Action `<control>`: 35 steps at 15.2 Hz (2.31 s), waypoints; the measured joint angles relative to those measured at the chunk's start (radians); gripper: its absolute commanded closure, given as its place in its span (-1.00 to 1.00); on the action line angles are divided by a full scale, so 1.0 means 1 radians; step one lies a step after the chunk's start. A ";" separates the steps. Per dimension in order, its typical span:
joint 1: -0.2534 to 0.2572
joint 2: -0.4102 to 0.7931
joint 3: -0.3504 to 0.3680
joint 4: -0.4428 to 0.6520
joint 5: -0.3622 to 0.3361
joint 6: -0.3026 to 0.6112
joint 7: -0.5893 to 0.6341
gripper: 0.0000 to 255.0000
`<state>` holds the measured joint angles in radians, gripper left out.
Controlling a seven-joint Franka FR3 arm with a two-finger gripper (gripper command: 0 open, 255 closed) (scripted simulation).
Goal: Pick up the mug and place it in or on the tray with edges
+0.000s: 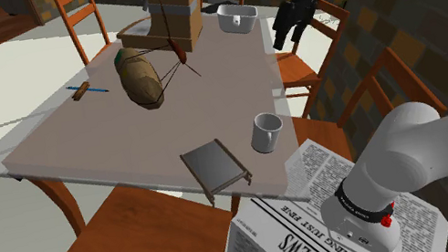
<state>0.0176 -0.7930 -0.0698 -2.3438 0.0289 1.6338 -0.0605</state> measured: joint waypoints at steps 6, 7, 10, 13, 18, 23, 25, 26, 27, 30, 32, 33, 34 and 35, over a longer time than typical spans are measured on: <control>0.003 -0.020 -0.004 -0.141 -0.006 0.102 -0.021 -1.00; 0.004 -0.028 -0.004 -0.182 -0.007 0.130 -0.026 -1.00; 0.002 -0.011 -0.019 -0.269 -0.018 0.219 -0.054 -1.00; 0.005 0.004 -0.025 -0.350 -0.023 0.301 -0.071 -1.00; 0.006 0.055 -0.040 -0.481 -0.035 0.461 -0.103 -1.00; 0.011 0.113 -0.046 -0.529 -0.034 0.563 -0.111 -1.00; 0.011 0.138 -0.050 -0.545 -0.035 0.604 -0.115 -1.00; 0.013 0.144 -0.049 -0.552 -0.034 0.617 -0.115 -1.00; 0.013 0.146 -0.049 -0.555 -0.034 0.623 -0.114 -1.00; 0.014 0.148 -0.049 -0.559 -0.033 0.628 -0.114 -1.00; 0.014 0.148 -0.049 -0.559 -0.033 0.629 -0.114 -1.00; 0.014 0.148 -0.049 -0.559 -0.033 0.629 -0.114 1.00; 0.014 0.148 -0.049 -0.559 -0.033 0.629 -0.114 1.00; 0.014 0.148 -0.049 -0.559 -0.033 0.629 -0.114 1.00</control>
<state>0.0316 -0.6450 -0.1184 -2.9027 -0.0040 2.2629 -0.1740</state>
